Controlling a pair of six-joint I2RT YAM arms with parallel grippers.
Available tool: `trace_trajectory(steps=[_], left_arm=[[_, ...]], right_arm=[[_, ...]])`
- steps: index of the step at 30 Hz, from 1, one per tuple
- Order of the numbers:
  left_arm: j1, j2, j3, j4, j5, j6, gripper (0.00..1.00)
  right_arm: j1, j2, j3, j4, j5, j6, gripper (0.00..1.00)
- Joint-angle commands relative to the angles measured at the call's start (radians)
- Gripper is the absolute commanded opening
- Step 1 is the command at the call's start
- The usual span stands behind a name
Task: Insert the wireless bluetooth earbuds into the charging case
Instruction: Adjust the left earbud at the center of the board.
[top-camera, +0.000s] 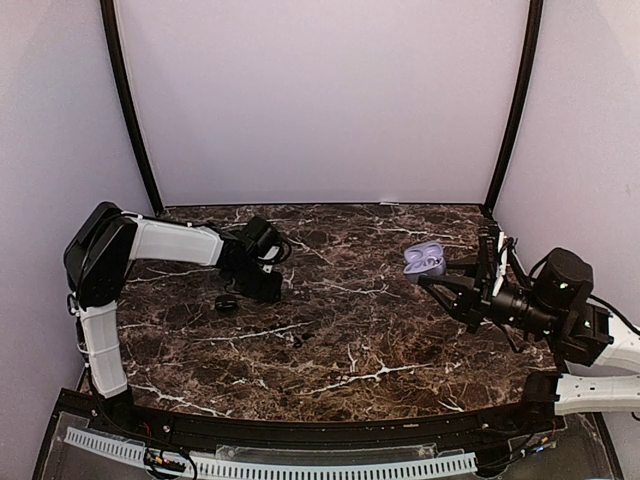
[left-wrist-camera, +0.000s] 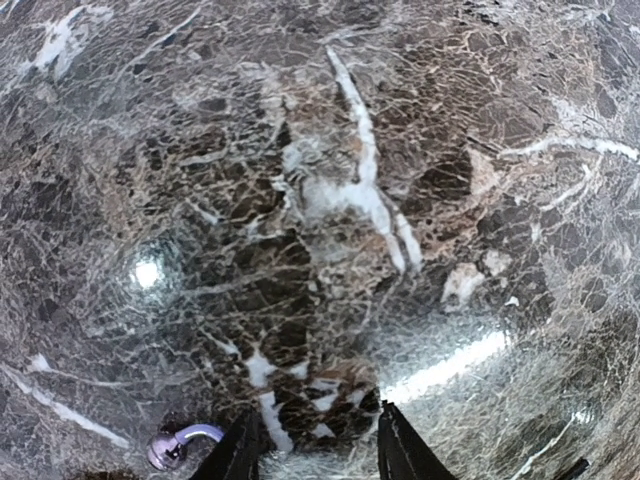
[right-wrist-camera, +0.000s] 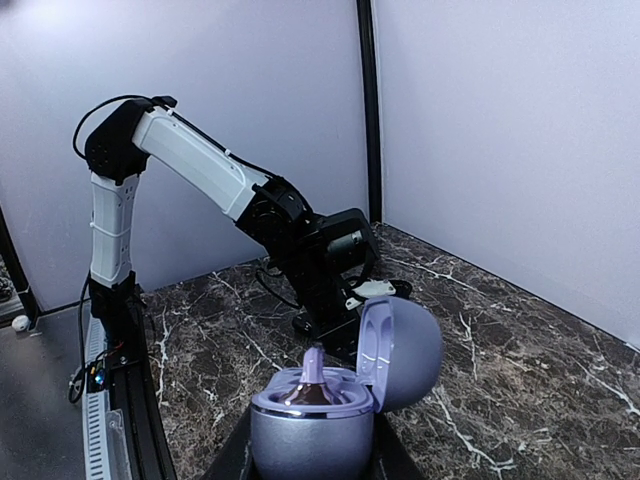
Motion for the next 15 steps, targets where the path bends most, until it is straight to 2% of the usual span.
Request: trace_trajectory(steps=[1,15], left_arm=[[0.017,-0.038,-0.034,-0.07,-0.018,-0.003,0.41],[0.069,-0.22,-0.155,-0.155,-0.071,0.011,0.43]], right_arm=[[-0.006,-0.017,0.015,0.023,0.017,-0.001,0.0],[-0.006,-0.02,0.016,0.021,0.022,-0.006,0.0]])
